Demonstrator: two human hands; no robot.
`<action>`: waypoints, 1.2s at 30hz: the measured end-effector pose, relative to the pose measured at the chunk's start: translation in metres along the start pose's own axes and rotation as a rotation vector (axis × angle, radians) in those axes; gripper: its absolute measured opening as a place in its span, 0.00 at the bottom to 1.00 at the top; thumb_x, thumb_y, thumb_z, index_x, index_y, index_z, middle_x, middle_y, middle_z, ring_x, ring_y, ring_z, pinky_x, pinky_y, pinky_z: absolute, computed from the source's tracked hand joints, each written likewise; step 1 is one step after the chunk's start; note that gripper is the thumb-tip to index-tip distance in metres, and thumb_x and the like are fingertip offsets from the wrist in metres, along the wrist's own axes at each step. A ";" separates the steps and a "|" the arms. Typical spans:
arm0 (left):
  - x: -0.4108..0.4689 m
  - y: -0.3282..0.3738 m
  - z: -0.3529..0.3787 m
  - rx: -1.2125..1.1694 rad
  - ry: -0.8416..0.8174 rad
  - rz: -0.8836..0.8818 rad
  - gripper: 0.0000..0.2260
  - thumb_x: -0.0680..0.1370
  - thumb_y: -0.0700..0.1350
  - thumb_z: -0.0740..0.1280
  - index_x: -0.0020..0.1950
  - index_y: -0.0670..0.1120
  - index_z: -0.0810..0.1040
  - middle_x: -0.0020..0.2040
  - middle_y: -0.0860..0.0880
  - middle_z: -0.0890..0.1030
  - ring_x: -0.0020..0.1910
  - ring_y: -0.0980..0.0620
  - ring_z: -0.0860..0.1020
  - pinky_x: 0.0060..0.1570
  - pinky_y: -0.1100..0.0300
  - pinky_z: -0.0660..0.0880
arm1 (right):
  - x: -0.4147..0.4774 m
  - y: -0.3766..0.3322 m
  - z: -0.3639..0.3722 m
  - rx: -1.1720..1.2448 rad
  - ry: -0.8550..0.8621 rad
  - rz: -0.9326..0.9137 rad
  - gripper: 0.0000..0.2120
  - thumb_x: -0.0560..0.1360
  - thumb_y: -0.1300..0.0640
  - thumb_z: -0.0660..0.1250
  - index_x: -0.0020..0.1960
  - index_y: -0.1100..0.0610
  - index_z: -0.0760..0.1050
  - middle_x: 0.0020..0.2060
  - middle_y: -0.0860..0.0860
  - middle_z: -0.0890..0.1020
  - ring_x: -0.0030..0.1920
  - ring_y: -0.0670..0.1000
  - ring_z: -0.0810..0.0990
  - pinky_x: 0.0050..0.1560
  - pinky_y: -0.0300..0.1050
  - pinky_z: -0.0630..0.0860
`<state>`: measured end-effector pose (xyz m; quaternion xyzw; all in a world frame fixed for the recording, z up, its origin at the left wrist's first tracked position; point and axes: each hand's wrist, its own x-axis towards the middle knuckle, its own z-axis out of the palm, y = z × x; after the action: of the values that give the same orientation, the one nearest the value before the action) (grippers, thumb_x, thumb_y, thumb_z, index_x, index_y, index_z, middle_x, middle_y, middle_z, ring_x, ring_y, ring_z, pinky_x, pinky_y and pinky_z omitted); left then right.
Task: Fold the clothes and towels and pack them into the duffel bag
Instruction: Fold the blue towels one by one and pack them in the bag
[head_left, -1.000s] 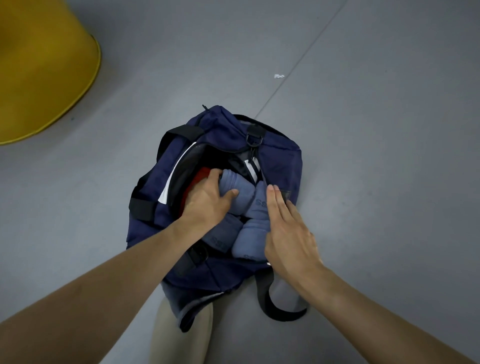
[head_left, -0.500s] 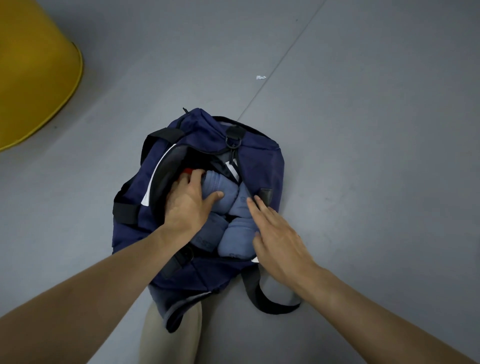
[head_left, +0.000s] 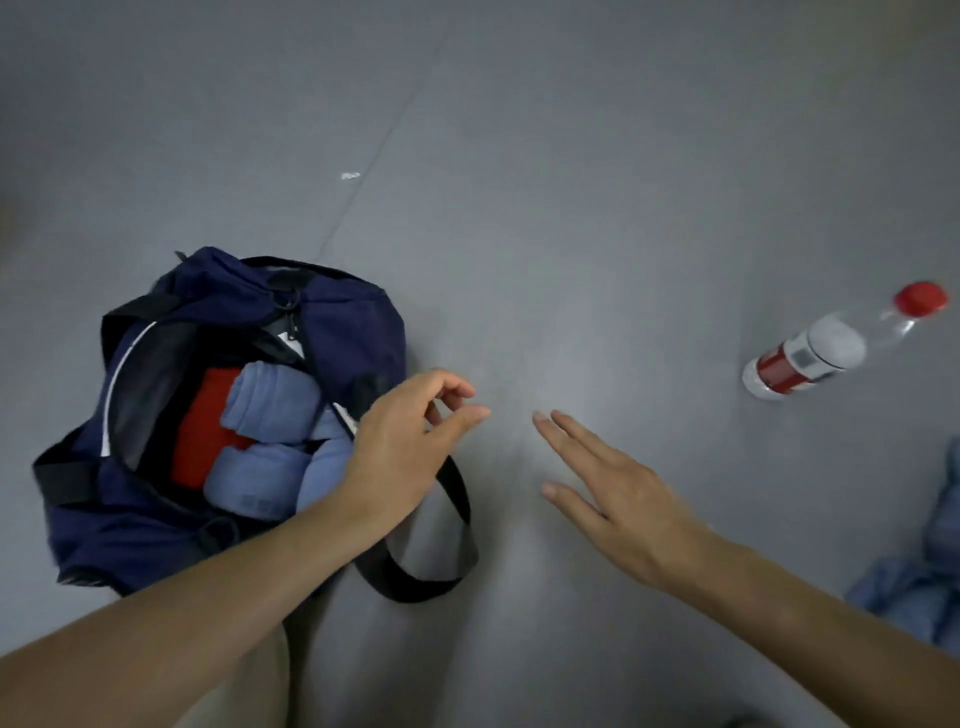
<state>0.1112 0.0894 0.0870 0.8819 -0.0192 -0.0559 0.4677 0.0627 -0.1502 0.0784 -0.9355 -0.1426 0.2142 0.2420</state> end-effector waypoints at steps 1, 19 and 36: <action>-0.001 0.008 0.009 0.010 -0.048 0.013 0.05 0.76 0.52 0.73 0.49 0.55 0.80 0.42 0.59 0.80 0.39 0.55 0.76 0.41 0.63 0.71 | -0.014 0.015 -0.007 -0.022 0.000 0.024 0.30 0.80 0.35 0.50 0.78 0.32 0.40 0.79 0.36 0.47 0.78 0.42 0.54 0.76 0.47 0.61; 0.001 0.067 0.272 0.694 -0.782 0.370 0.33 0.81 0.62 0.60 0.82 0.55 0.52 0.82 0.48 0.55 0.80 0.49 0.56 0.77 0.56 0.56 | -0.210 0.248 0.036 -0.169 0.403 0.864 0.31 0.81 0.49 0.64 0.80 0.56 0.59 0.80 0.58 0.56 0.80 0.60 0.53 0.75 0.61 0.55; -0.043 0.062 0.340 0.951 -0.829 0.280 0.38 0.80 0.69 0.53 0.79 0.60 0.32 0.78 0.47 0.27 0.78 0.41 0.29 0.78 0.41 0.38 | -0.262 0.321 -0.002 -0.015 0.780 0.852 0.23 0.81 0.60 0.59 0.74 0.47 0.67 0.72 0.50 0.65 0.60 0.60 0.75 0.51 0.54 0.78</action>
<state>0.0303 -0.2213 -0.0472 0.8873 -0.3357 -0.3157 -0.0172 -0.1108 -0.5187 0.0017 -0.9218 0.3451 -0.0690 0.1625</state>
